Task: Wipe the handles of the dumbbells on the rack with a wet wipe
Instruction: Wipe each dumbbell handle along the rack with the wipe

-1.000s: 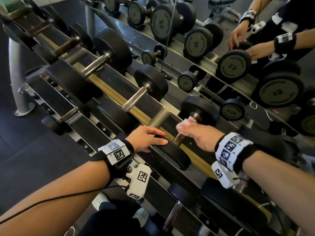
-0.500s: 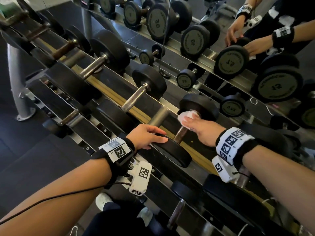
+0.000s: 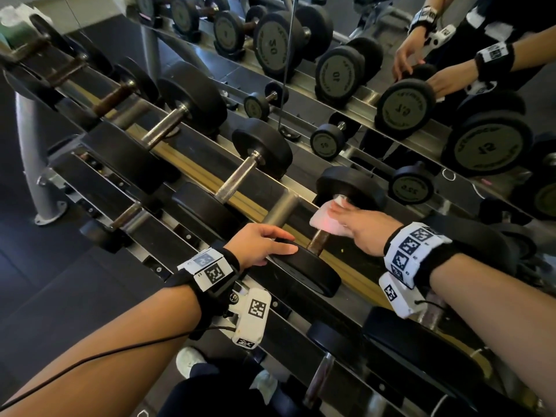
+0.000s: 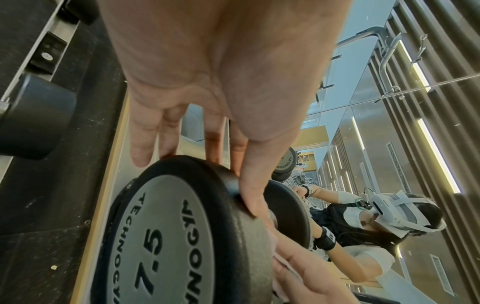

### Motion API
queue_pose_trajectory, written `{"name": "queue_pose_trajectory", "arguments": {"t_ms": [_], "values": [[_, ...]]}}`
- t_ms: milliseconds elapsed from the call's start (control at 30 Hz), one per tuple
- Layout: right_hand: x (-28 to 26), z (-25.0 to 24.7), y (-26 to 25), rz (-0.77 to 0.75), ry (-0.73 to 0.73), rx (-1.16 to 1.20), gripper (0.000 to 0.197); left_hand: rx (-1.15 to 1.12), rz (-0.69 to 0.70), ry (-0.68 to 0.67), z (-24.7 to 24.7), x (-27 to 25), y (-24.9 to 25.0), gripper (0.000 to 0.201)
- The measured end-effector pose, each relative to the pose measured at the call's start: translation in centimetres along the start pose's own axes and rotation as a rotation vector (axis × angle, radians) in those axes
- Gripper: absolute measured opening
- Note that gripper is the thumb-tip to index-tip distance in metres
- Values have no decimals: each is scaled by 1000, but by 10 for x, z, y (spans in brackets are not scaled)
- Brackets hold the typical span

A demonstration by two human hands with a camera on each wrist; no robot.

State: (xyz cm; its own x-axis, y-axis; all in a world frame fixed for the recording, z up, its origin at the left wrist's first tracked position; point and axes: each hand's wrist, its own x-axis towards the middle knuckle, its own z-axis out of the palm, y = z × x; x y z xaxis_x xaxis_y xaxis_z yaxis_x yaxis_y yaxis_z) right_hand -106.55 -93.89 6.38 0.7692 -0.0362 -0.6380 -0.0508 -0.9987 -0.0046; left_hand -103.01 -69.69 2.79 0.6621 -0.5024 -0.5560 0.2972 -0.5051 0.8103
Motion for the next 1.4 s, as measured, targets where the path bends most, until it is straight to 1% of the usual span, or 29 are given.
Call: {"name": "queue_pose_trajectory", "arguments": {"t_ms": [100, 167, 267, 333, 367, 400, 467, 500, 533, 600, 667, 700, 767, 800, 867, 900, 967, 1033, 1100, 1200, 1233, 1300, 1367, 1400], "values": [[-13, 15, -8, -62, -23, 167, 55, -24, 4, 0, 1, 0, -1, 24], [-24, 26, -14, -125, -6, 284, 48, -40, 5, -3, 1, 0, 0, 21], [-37, 29, -15, -124, -44, 516, 42, -8, -1, -7, 1, 0, 2, 19], [-47, 25, -5, -128, 10, 765, 29, 13, -10, -12, 0, 0, 5, 19], [-53, 21, 2, -126, 59, 809, 25, 26, -16, -15, 0, 0, 8, 19], [-57, 20, 10, -84, 102, 842, 25, 44, -20, -20, -1, 0, 10, 19], [-59, 27, 25, 42, 248, 841, 35, 89, -25, -37, -2, 0, 16, 22], [-61, 31, 29, 93, 295, 838, 38, 108, -30, -50, -3, 0, 19, 25], [-59, 37, 31, 133, 328, 855, 39, 123, -36, -71, -3, 0, 22, 27], [-57, 49, 29, 189, 346, 938, 41, 137, -50, -110, -3, -1, 29, 31], [-53, 58, 20, 231, 372, 1068, 46, 142, -52, -128, -1, -2, 35, 32], [-48, 61, 15, 243, 417, 1165, 46, 152, -46, -132, 1, -2, 37, 32], [-34, 67, 6, 258, 499, 1285, 29, 184, -28, -138, 5, -1, 41, 33], [-26, 71, 4, 263, 517, 1309, 28, 192, -19, -140, 7, 0, 42, 33], [-14, 71, -1, 259, 548, 1419, 33, 191, -6, -141, 8, 3, 40, 33], [-10, 70, -3, 242, 571, 1429, 35, 185, -3, -141, 8, 4, 38, 32], [-4, 69, -8, 183, 596, 1375, 40, 171, 10, -141, 5, 6, 32, 25], [-2, 70, -14, 83, 604, 1333, 46, 142, 28, -134, 4, 6, 23, 17], [0, 76, -23, 13, 604, 1383, 48, 85, 42, -120, 3, 7, 17, 15], [1, 92, -30, -27, 632, 1435, 44, 54, 38, -137, 2, 12, 14, 15], [-2, 97, -33, -37, 616, 1431, 41, 53, 29, -149, 1, 14, 14, 15], [-5, 106, -34, -45, 536, 1473, 35, 55, 7, -161, 0, 18, 14, 16], [-6, 106, -33, -45, 418, 1634, 24, 74, -8, -164, -1, 20, 15, 16], [-4, 105, -29, -3, 389, 1692, 20, 78, -13, -166, -1, 21, 15, 17]]}}
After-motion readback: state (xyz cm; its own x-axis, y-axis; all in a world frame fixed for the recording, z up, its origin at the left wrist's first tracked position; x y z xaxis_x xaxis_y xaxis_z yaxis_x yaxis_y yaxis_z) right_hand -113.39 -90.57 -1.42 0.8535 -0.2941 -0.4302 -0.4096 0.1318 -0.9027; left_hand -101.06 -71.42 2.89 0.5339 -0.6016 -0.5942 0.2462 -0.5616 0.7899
